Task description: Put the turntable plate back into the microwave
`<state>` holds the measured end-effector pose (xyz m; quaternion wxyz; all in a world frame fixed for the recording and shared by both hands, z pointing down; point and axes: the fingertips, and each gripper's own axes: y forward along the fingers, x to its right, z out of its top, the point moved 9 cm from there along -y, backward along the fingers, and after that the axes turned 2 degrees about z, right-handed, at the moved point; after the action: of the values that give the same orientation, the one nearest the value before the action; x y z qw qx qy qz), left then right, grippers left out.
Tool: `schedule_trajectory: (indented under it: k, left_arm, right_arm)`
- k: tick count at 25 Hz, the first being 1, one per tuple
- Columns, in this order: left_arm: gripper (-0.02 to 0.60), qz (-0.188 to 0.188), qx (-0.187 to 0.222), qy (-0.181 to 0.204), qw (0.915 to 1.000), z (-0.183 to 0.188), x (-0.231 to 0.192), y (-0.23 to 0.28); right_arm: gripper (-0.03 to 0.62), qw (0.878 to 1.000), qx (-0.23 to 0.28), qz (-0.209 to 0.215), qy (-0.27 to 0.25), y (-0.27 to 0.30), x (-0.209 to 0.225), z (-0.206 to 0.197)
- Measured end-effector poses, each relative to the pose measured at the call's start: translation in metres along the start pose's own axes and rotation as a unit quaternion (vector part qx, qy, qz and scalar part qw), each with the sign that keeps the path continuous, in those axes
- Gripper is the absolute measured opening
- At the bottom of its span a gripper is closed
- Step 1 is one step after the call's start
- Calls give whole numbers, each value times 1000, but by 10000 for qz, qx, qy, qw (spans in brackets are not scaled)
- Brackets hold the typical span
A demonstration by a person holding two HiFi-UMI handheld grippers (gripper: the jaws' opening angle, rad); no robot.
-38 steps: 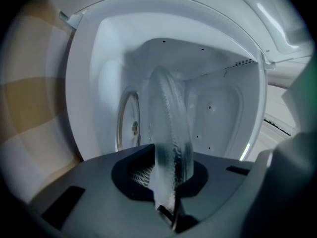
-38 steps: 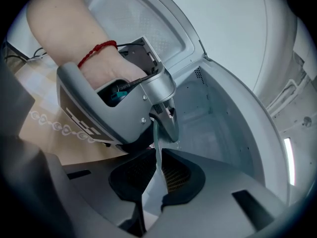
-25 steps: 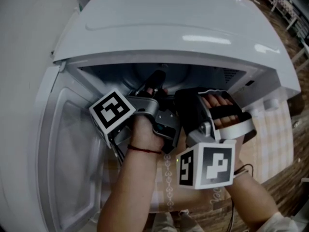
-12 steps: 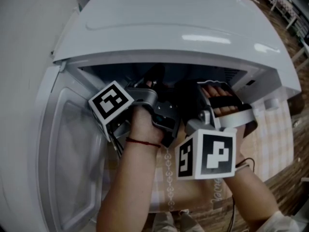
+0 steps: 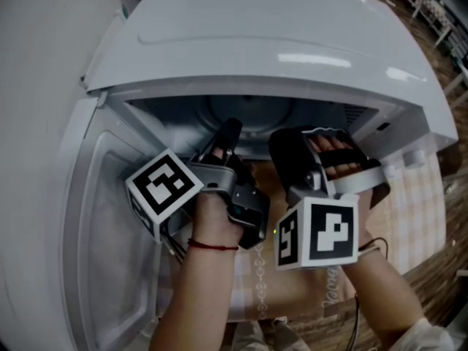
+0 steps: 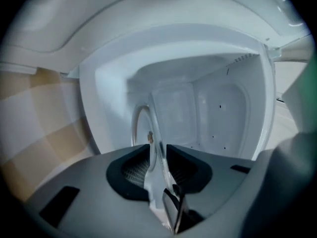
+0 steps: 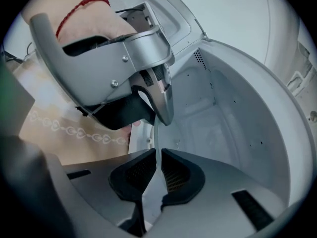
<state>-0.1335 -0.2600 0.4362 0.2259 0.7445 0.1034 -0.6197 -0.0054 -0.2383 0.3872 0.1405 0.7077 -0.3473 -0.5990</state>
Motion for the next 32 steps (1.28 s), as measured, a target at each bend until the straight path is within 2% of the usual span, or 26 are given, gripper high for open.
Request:
schedule_trajectory:
  k: [2, 4, 10, 17, 25, 29, 32]
  left_arm:
    - [103, 45, 225, -3, 9997, 2, -1, -3]
    - [67, 110, 305, 12, 9995, 2, -1, -4]
    - [41, 159, 461, -445, 9978, -4, -5, -8]
    - [39, 135, 391, -621, 9972, -3, -8, -7]
    - [40, 204, 327, -582, 9976, -2, -9, -9]
    - [35, 213, 366, -855, 9954, -5, -10, -11]
    - [32, 112, 477, -1105, 9927, -6, -10, -10]
  right_arm:
    - [51, 10000, 26, 6, -25, 0, -1, -1]
    - [51, 10000, 21, 55, -36, 2, -2, -1]
    - [52, 9998, -68, 176, 104, 5, -6, -2]
    - [58, 9990, -169, 272, 300, 8, -4, -1]
    - [64, 9979, -309, 292, 495, 12, -3, 0]
    - [69, 9979, -285, 238, 529, 12, -5, -1]
    - [71, 9983, -84, 232, 533, 10, -5, -2]
